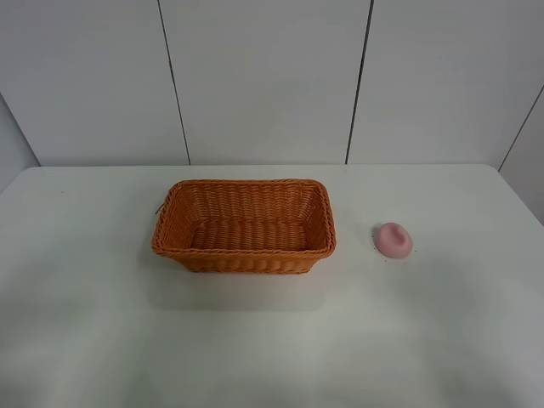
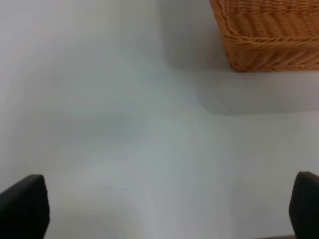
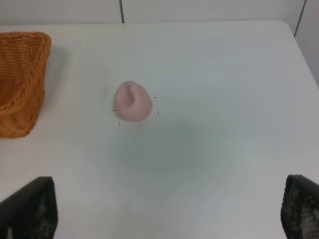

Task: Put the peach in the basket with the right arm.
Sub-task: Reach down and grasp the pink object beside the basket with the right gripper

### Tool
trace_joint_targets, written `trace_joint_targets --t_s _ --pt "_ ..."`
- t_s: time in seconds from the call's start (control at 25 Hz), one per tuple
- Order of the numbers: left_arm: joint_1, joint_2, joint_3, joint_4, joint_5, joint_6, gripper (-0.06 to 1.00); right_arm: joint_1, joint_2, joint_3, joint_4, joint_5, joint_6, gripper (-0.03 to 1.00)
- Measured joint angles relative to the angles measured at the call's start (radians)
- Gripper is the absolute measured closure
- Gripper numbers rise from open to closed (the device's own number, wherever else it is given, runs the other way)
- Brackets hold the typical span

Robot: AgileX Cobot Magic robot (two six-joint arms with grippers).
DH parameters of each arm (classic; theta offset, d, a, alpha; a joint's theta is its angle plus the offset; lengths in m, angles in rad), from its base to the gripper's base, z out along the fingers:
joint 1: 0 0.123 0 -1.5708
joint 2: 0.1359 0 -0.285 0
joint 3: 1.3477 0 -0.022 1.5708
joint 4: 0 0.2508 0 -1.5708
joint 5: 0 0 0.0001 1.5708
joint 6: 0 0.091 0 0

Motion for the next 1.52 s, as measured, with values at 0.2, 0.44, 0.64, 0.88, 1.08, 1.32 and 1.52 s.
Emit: trace_joint_targets --t_s 0.2,0.44,0.64,0.88,1.08,1.32,1.52 --pt "0.000 0.000 0.000 0.000 0.000 0.000 -0.04 0.000 0.000 0.000 0.000 0.000 0.000 0.27" --pt "0.000 0.000 0.000 0.000 0.000 0.000 -0.04 0.000 0.017 -0.006 0.001 -0.004 0.000 0.27" --pt "0.000 0.000 0.000 0.000 0.000 0.000 -0.04 0.000 0.239 -0.084 0.008 -0.042 0.006 0.27" --pt "0.000 0.000 0.000 0.000 0.000 0.000 -0.04 0.000 0.659 -0.265 0.027 -0.060 0.006 0.27" --pt "0.000 0.000 0.000 0.000 0.000 0.000 -0.04 0.000 1.038 -0.451 0.066 -0.015 0.006 0.27" --pt "0.000 0.000 0.000 0.000 0.000 0.000 -0.04 0.000 1.424 -0.696 0.077 0.051 -0.038 0.27" --pt "0.000 0.000 0.000 0.000 0.000 0.000 -0.04 0.000 1.682 -0.891 0.075 0.109 -0.059 0.27"
